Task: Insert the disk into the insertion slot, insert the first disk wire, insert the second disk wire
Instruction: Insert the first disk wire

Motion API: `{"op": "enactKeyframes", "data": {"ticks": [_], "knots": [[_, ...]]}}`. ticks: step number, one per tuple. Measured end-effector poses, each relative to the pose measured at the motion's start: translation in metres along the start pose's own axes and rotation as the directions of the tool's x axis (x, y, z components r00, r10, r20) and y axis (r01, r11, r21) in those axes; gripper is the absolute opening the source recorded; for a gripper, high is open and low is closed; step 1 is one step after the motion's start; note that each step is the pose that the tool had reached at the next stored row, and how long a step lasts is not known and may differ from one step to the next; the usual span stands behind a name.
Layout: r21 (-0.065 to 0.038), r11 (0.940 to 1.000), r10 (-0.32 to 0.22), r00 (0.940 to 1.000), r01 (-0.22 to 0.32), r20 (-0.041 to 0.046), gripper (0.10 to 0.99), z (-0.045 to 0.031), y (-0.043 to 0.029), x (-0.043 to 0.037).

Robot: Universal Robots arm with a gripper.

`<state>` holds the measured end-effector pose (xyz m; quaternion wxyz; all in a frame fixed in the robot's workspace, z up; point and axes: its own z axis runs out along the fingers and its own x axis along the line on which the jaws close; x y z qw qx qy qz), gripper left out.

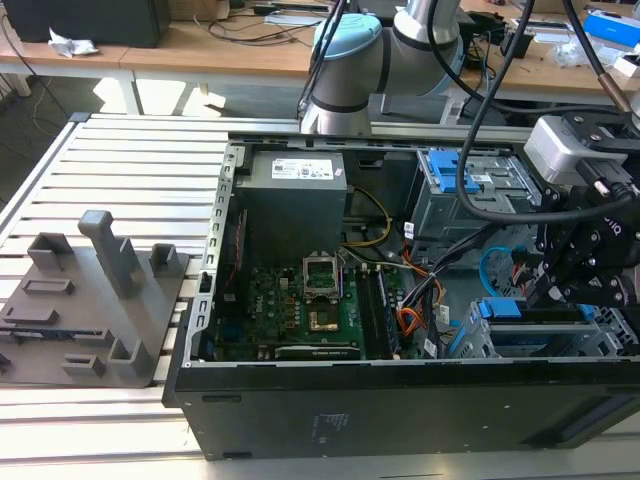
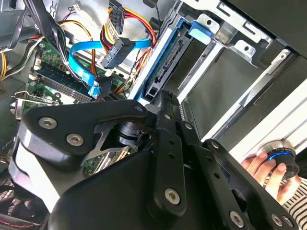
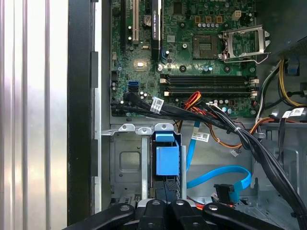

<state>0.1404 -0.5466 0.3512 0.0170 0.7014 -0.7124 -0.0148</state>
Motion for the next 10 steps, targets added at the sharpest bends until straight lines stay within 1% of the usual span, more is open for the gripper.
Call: {"op": "enactKeyframes", "data": {"ticks": [6, 7, 8, 9, 10], "knots": [[0.000, 1.0000, 0.000, 1.0000, 0.000, 0.0000, 0.114, 0.0001, 0.0000, 0.0000], [0.000, 1.0000, 0.000, 1.0000, 0.000, 0.0000, 0.169, 0.0001, 0.0000, 0.0000], [0.000, 1.0000, 0.000, 1.0000, 0.000, 0.0000, 0.294, 0.0002, 0.0000, 0.0000], [0.000, 1.0000, 0.000, 1.0000, 0.000, 0.0000, 0.294, 0.0002, 0.0000, 0.0000], [0.000, 1.0000, 0.000, 1.0000, 0.000, 0.0000, 0.361, 0.0002, 0.0000, 0.0000]]}}
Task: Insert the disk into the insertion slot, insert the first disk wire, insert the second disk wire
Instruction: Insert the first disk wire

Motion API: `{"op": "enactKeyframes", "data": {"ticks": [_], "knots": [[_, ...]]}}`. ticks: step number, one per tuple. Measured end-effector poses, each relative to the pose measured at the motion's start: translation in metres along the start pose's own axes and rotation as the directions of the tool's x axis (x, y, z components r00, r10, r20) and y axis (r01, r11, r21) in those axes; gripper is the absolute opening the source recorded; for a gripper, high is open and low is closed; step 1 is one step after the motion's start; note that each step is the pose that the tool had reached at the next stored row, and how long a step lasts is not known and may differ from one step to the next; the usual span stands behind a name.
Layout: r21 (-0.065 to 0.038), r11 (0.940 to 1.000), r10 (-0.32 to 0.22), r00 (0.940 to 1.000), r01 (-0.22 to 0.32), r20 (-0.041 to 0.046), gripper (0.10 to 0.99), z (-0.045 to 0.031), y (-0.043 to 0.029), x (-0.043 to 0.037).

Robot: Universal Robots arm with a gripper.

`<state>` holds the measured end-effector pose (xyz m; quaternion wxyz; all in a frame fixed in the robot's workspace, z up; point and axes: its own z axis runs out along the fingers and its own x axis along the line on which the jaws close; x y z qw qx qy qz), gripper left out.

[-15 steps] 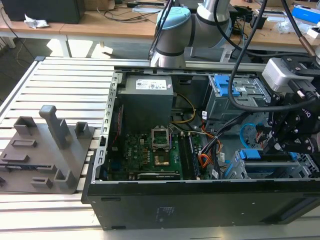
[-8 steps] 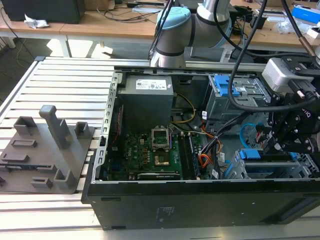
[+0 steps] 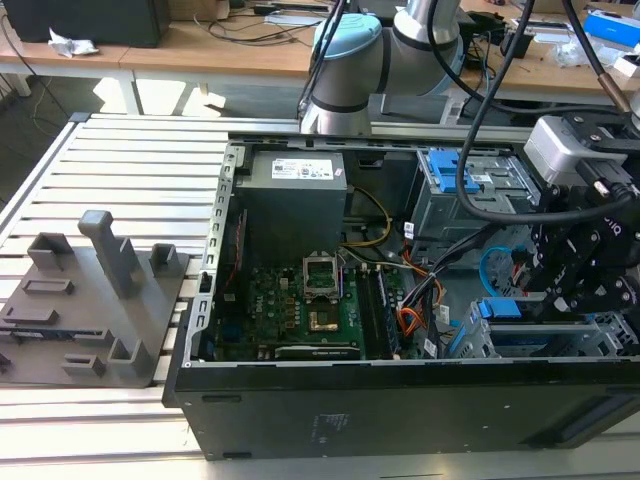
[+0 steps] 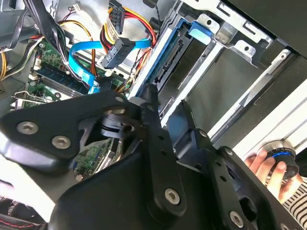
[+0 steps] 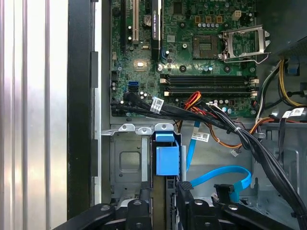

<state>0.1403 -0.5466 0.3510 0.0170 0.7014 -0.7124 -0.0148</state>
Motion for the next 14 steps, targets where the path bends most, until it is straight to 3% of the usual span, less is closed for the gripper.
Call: {"op": "enactKeyframes", "data": {"ticks": [4, 7, 14], "knots": [[0.000, 1.0000, 0.000, 1.0000, 0.000, -0.0001, 0.361, -0.0035, 0.0001, 0.0000], [0.000, 1.0000, 0.000, 1.0000, 0.000, -0.0003, 0.361, -0.0237, 0.0010, 0.0000], [0.000, 1.0000, 0.000, 1.0000, 0.000, -0.0009, 0.361, -0.0242, 0.0010, -0.0019]]}}
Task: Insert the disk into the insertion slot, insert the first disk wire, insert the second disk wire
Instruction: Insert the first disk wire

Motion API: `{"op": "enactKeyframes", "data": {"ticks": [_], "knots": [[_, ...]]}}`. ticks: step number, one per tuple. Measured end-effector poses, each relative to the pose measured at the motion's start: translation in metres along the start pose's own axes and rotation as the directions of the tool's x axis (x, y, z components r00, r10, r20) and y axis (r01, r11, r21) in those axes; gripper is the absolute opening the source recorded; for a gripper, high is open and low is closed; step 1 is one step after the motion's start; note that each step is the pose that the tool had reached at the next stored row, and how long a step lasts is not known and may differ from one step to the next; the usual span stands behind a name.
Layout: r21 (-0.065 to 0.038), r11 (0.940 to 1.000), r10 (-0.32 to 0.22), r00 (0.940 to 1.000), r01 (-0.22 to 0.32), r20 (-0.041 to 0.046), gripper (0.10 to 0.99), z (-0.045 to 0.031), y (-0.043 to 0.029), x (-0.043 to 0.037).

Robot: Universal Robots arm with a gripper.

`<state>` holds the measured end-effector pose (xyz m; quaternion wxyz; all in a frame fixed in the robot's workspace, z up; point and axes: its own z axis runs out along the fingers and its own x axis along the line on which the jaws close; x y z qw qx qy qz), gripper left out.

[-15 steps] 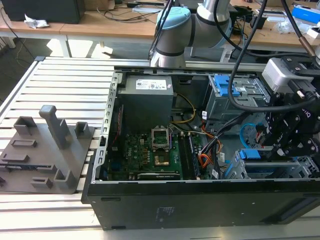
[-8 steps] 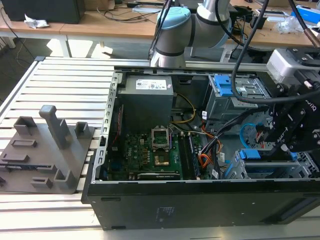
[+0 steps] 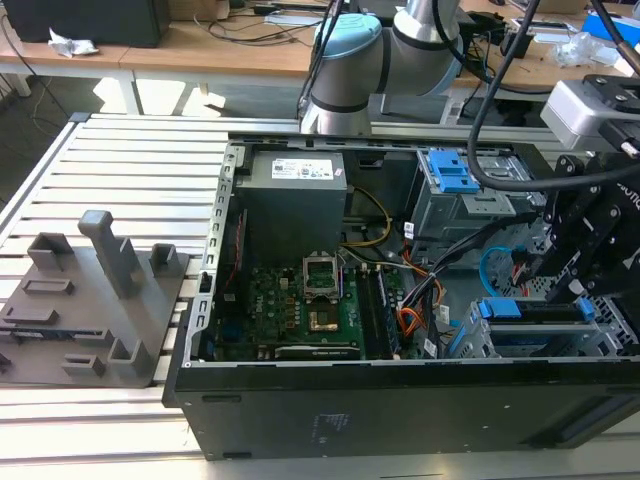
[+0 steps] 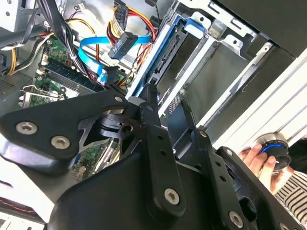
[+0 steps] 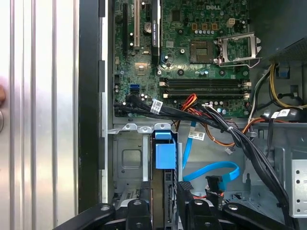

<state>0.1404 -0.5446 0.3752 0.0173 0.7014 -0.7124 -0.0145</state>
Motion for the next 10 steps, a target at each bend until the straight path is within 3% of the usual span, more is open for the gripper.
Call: {"op": "enactKeyframes", "data": {"ticks": [3, 6, 10], "knots": [[0.000, 1.0000, -0.001, 1.0000, 0.001, 0.0001, 0.361, 0.0001, -0.0001, -0.0106], [0.000, 1.0000, -0.007, 1.0000, 0.007, 0.0001, 0.361, 0.0000, -0.0013, -0.0273], [0.000, 0.9999, -0.015, 0.9999, 0.015, -0.0003, 0.361, -0.0001, -0.0036, -0.0374]]}}
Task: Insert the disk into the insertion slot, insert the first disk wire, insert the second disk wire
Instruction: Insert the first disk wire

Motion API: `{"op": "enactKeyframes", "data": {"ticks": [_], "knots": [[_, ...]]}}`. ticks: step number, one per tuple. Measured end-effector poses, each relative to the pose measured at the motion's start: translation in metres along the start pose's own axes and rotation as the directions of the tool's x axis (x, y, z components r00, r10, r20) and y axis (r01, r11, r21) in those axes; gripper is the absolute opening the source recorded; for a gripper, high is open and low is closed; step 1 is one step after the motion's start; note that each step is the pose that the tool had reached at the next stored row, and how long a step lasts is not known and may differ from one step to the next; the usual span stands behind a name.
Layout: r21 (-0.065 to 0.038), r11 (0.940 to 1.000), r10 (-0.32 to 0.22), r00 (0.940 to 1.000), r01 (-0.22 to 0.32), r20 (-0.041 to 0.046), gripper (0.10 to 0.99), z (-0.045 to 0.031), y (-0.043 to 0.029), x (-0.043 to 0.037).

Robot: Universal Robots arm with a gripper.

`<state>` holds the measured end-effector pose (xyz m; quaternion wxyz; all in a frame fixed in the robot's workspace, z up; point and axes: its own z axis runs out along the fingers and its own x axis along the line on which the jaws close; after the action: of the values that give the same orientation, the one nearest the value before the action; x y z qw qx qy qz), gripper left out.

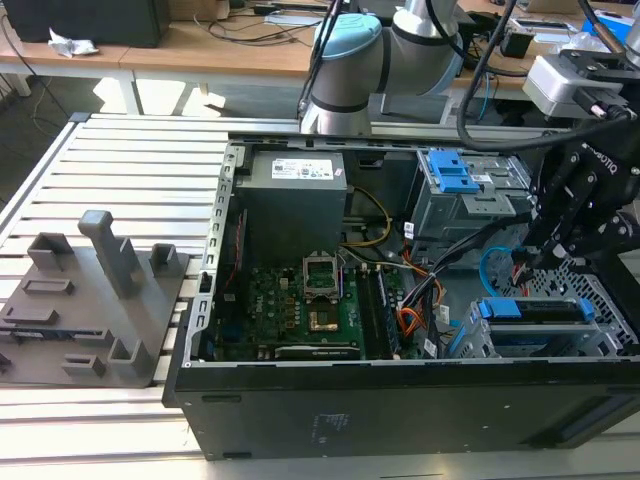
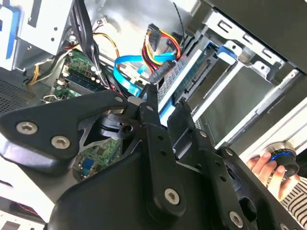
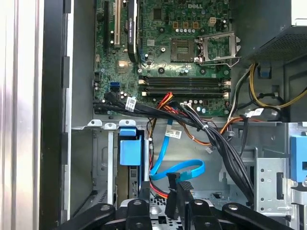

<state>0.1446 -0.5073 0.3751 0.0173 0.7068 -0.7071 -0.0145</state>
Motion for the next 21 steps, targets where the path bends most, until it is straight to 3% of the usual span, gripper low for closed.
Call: {"op": "enactKeyframes", "data": {"ticks": [6, 12, 16, 21], "knots": [[0.000, 1.0000, -0.001, 1.0000, 0.001, -0.0002, 0.361, -0.0005, -0.0096, -0.0015], [-0.001, 1.0000, -0.001, 1.0000, 0.001, -0.0005, 0.361, -0.0002, -0.0245, -0.0077], [-0.002, 0.9999, 0.017, 0.9999, -0.017, -0.0024, 0.361, 0.0036, -0.0252, -0.0105], [-0.001, 0.9979, 0.065, 0.9978, -0.065, -0.0160, 0.361, 0.0143, -0.0183, -0.0105]]}}
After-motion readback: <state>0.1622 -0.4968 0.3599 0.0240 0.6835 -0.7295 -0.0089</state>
